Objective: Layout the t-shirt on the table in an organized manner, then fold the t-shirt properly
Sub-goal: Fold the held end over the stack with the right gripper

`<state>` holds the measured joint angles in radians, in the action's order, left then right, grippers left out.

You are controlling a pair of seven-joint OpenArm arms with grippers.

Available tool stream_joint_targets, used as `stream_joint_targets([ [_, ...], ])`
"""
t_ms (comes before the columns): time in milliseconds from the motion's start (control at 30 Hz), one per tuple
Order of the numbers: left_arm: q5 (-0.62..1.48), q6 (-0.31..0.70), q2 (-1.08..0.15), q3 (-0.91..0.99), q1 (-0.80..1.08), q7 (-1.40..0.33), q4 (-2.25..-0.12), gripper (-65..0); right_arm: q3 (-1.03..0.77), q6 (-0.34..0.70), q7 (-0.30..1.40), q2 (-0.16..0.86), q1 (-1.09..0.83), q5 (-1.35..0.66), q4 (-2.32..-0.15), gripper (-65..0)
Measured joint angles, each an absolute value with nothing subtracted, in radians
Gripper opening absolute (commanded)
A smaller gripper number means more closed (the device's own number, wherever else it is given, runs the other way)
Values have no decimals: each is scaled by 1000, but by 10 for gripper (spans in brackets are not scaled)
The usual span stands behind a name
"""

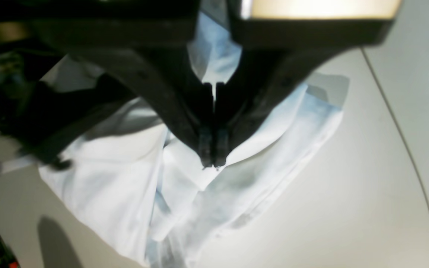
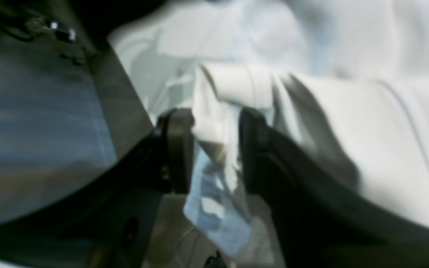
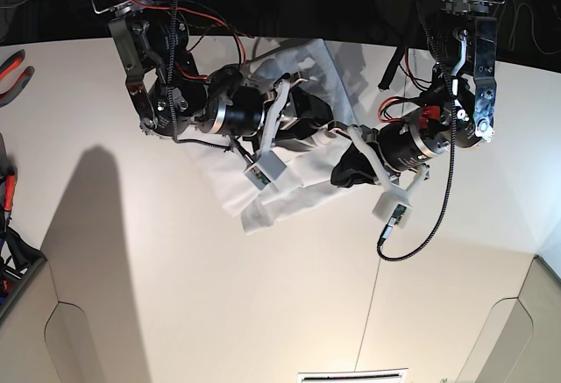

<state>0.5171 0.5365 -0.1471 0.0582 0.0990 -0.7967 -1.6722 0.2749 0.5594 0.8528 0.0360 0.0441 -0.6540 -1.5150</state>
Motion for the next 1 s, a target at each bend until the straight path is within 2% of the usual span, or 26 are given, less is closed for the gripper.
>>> stream_joint_targets([
  [200,518,569,-147,129,100,-800,-1689,-650,275,565,901,36,45,-647,-1738,-430],
  [233,517,570,-147,145,99,-804,-1704,-614,275,566,900,36,45,-638,-1774,-394],
  [300,519,586,-147,179,97,-807,-1736,-491,275,567,899,36,45,-615,-1828,-279],
  [333,521,588,-147,196,96,-808,-1746,-457,275,569,899,35,46,-593,-1839,-250],
  [467,520,586,-147,271,97,-816,-1757,-448,275,569,895,36,45,-493,-1839,-251],
  [500,520,584,-147,291,97,-816,-1757,-448,275,569,892,36,46,-470,-1839,-271],
  [533,519,584,-147,313,96,-816,-1757,-448,275,569,891,36,51,-444,-1839,-334],
  [567,522,584,-147,329,96,-815,-1757,-448,276,569,892,36,61,-421,-1839,-443],
  [600,524,584,-147,347,96,-815,-1757,-448,276,569,894,38,74,-406,-1839,-584],
  [633,529,584,-147,360,97,-815,-1757,-448,276,569,894,40,90,-395,-1839,-650],
  [867,552,561,-144,385,113,-830,-1757,-448,276,587,894,57,213,-369,-1839,-650],
  [1000,540,558,-144,386,135,-831,-1757,-448,278,609,929,117,247,-372,-1827,-650],
])
